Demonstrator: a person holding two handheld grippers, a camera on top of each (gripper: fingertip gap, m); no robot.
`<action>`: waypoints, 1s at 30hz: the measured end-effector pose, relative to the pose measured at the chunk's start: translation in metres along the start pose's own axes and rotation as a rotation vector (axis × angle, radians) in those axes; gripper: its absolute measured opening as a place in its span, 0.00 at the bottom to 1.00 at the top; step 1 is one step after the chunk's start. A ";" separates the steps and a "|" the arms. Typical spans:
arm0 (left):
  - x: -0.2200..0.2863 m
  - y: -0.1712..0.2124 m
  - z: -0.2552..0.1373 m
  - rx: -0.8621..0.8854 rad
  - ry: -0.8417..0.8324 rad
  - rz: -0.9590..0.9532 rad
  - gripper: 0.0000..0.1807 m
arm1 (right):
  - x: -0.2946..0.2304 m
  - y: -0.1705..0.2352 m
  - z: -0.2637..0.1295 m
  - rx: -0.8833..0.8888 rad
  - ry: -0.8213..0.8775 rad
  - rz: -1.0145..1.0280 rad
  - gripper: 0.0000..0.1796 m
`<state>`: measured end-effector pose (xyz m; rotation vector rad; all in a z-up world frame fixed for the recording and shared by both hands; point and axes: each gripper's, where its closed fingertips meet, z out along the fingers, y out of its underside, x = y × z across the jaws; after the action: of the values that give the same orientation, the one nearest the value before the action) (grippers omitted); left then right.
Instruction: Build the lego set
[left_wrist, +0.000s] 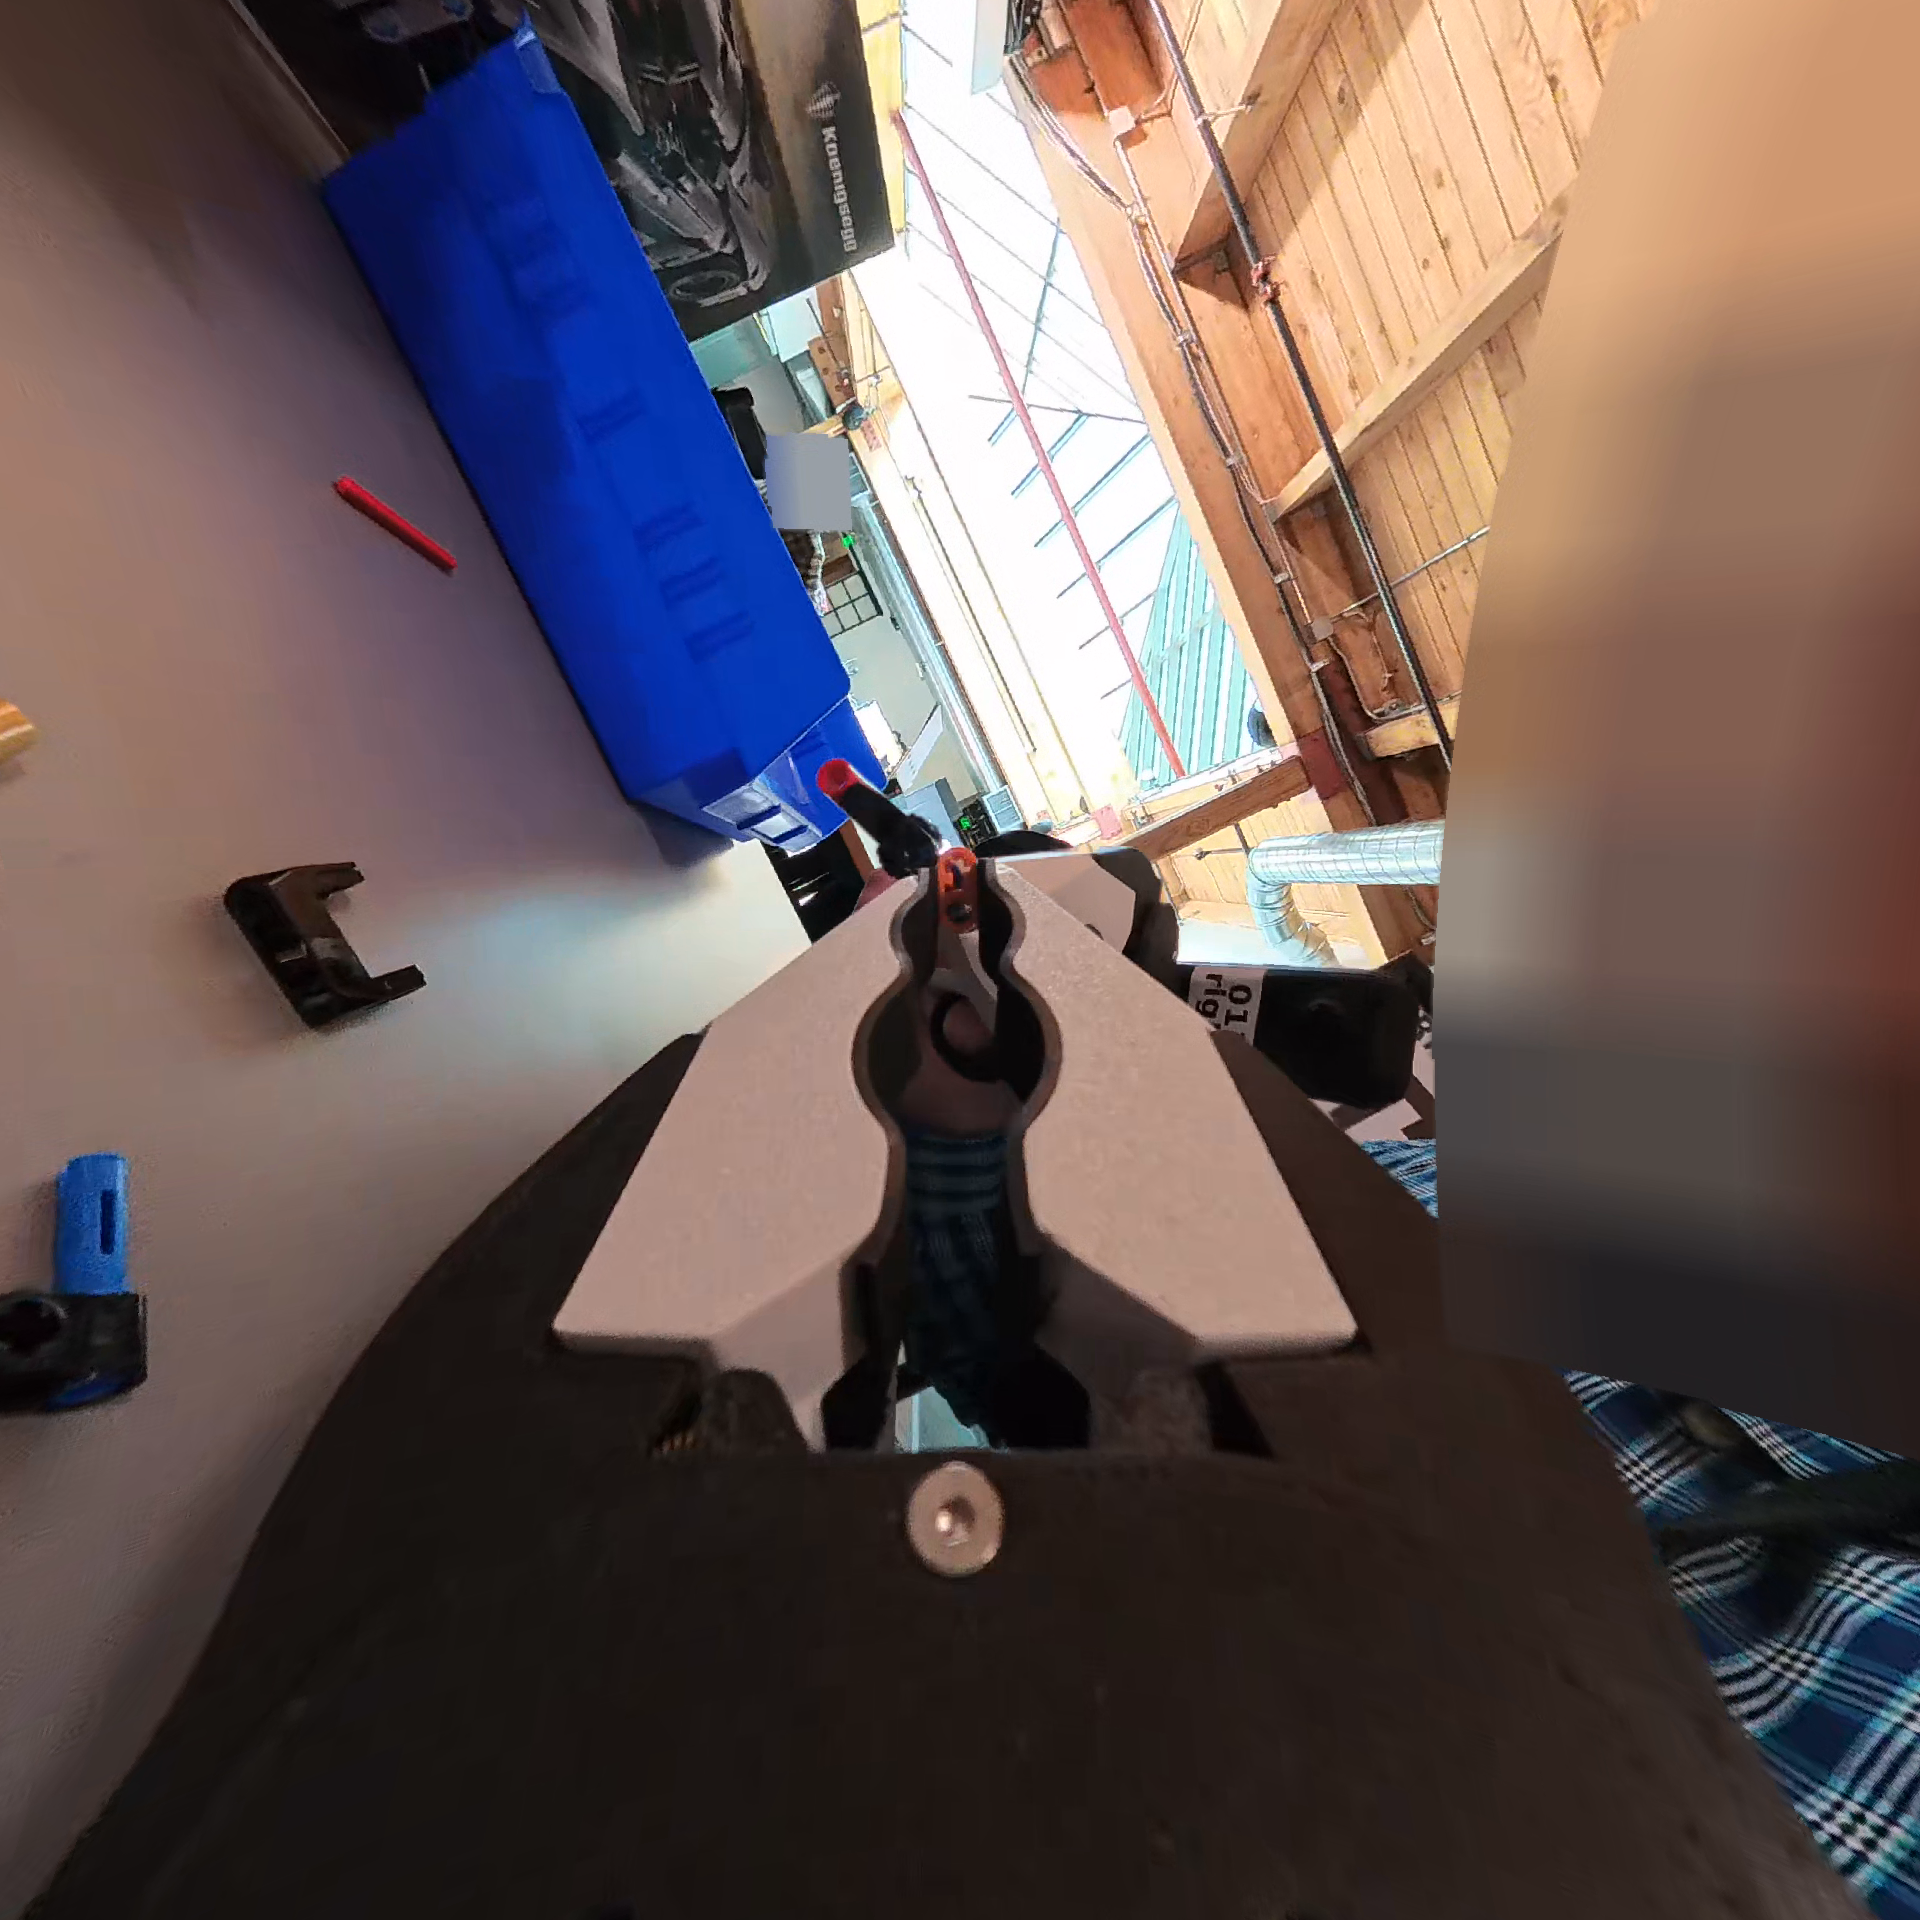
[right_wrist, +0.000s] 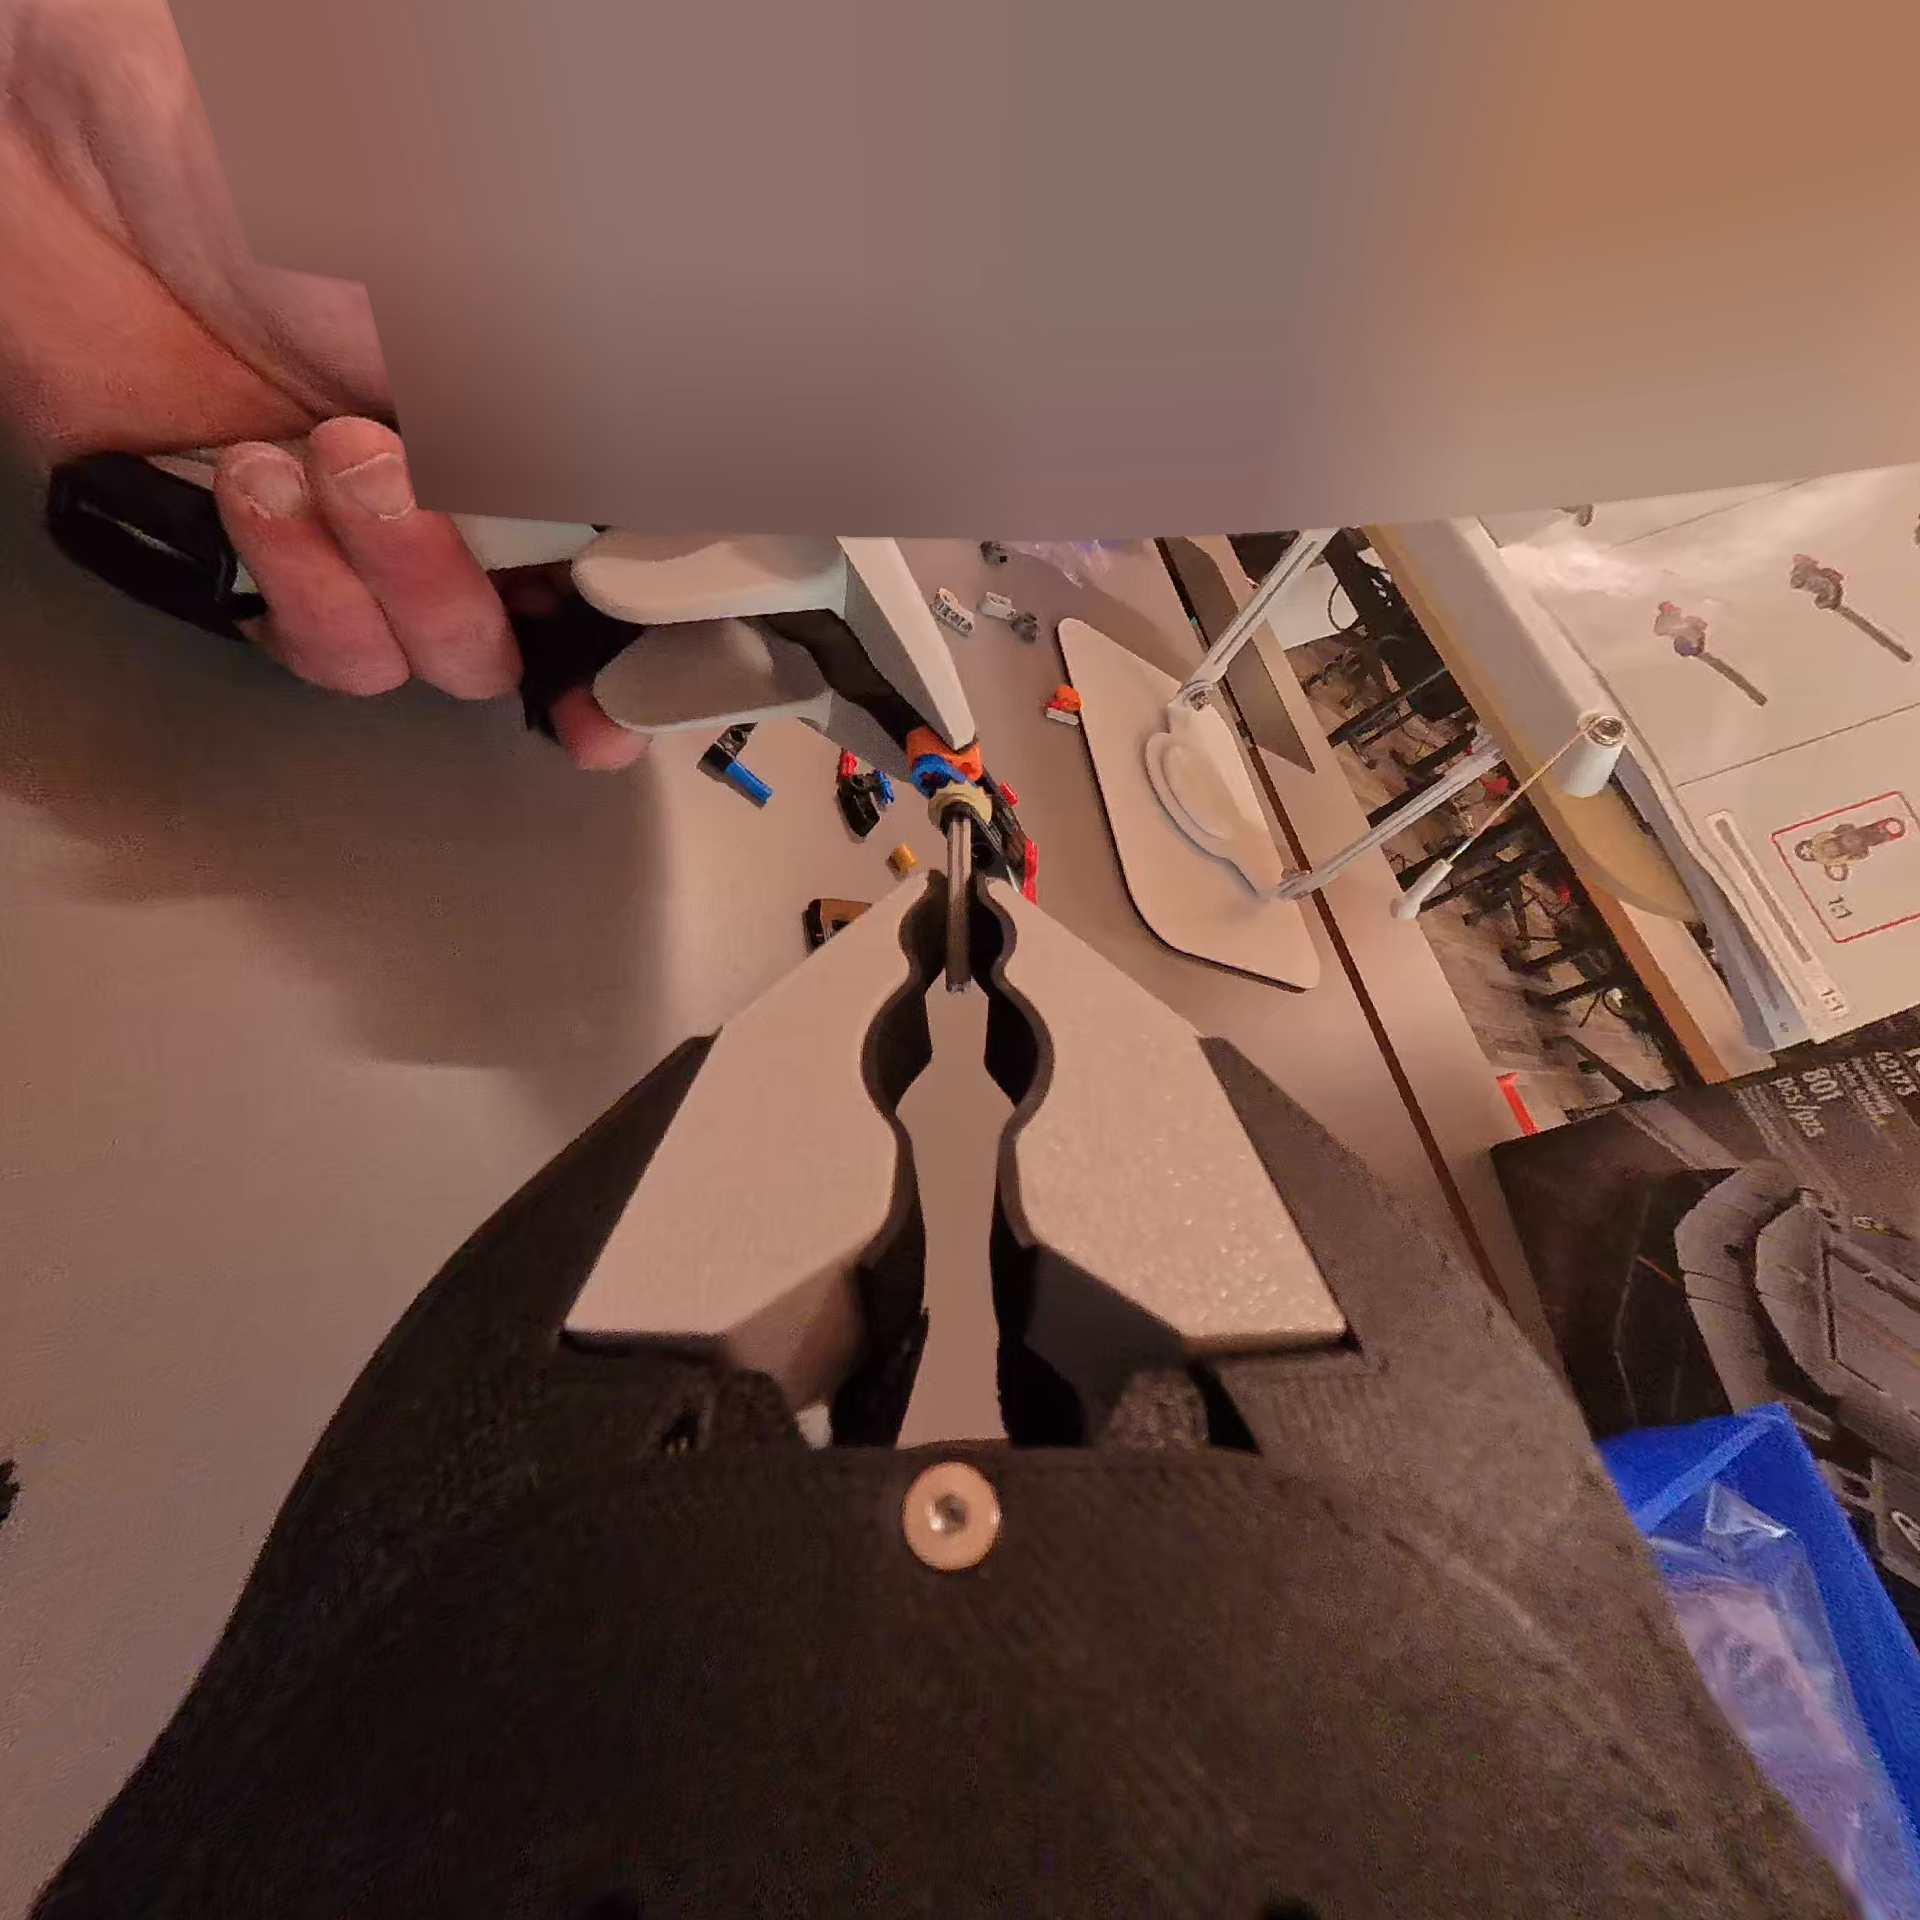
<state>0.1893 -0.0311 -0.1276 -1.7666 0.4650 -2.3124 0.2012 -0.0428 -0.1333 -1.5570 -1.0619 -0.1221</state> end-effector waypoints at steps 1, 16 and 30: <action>-0.001 0.000 0.000 0.001 -0.009 0.005 0.02 | 0.000 0.001 0.001 -0.002 0.003 0.006 0.00; -0.002 0.000 0.000 0.015 0.014 -0.031 0.03 | 0.007 -0.004 -0.001 0.032 0.050 0.043 0.00; 0.009 0.002 0.001 -0.004 0.106 -0.059 0.03 | 0.004 -0.011 -0.007 0.086 0.014 0.034 0.00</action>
<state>0.1880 -0.0361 -0.1200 -1.6876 0.4408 -2.4562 0.1993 -0.0479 -0.1205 -1.4941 -1.0167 -0.0634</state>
